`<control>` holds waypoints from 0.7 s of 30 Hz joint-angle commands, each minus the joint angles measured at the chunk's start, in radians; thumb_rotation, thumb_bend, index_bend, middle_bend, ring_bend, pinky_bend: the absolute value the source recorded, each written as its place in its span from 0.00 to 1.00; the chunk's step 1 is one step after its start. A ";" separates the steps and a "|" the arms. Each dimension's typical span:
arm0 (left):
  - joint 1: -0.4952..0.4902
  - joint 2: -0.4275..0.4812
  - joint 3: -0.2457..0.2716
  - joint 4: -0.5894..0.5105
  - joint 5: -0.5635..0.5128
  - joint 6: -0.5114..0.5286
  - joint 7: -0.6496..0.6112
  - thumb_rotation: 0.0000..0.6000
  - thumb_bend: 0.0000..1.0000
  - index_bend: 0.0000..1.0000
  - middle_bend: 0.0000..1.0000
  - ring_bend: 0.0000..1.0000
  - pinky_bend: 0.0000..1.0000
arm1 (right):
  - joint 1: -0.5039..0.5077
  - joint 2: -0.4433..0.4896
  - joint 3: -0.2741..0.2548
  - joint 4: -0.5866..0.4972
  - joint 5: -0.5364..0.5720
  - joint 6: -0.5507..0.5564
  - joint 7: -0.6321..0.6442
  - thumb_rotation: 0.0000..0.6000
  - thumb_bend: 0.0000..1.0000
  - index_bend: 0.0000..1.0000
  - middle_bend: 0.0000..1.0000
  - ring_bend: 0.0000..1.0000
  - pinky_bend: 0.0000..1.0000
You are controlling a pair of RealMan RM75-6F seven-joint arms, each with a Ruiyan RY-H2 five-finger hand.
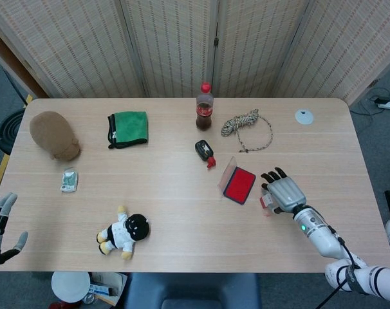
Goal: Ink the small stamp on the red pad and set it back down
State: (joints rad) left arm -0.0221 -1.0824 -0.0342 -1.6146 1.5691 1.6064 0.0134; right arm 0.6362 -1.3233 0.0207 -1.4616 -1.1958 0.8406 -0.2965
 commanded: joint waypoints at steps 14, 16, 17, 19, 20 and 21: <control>0.003 0.003 0.000 0.000 0.002 0.006 -0.008 1.00 0.34 0.02 0.00 0.02 0.07 | 0.002 -0.020 0.000 0.026 0.000 -0.017 0.001 1.00 0.36 0.62 0.13 0.10 0.00; 0.003 0.003 -0.001 0.000 0.001 0.005 -0.009 1.00 0.34 0.02 0.00 0.02 0.07 | 0.004 -0.012 -0.001 0.019 -0.006 -0.023 0.008 1.00 0.35 0.61 0.12 0.10 0.00; 0.002 0.003 -0.001 0.000 0.000 0.003 -0.009 1.00 0.34 0.02 0.00 0.02 0.07 | 0.005 -0.008 -0.001 0.014 -0.008 -0.027 0.015 1.00 0.34 0.59 0.11 0.10 0.00; 0.002 0.003 -0.001 0.001 -0.001 0.002 -0.010 1.00 0.34 0.02 0.00 0.02 0.07 | 0.006 0.001 -0.002 0.009 -0.016 -0.032 0.023 1.00 0.34 0.51 0.10 0.10 0.00; 0.002 0.003 -0.002 0.001 -0.002 0.002 -0.010 1.00 0.34 0.02 0.00 0.02 0.07 | 0.007 0.004 -0.003 0.008 -0.019 -0.033 0.024 1.00 0.34 0.46 0.09 0.10 0.00; 0.002 0.003 -0.002 0.001 -0.002 0.001 -0.010 1.00 0.34 0.02 0.00 0.02 0.07 | 0.007 0.006 -0.004 0.007 -0.021 -0.035 0.026 1.00 0.34 0.43 0.09 0.10 0.00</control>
State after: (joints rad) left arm -0.0203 -1.0793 -0.0359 -1.6136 1.5670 1.6079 0.0029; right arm 0.6426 -1.3183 0.0177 -1.4532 -1.2155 0.8071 -0.2714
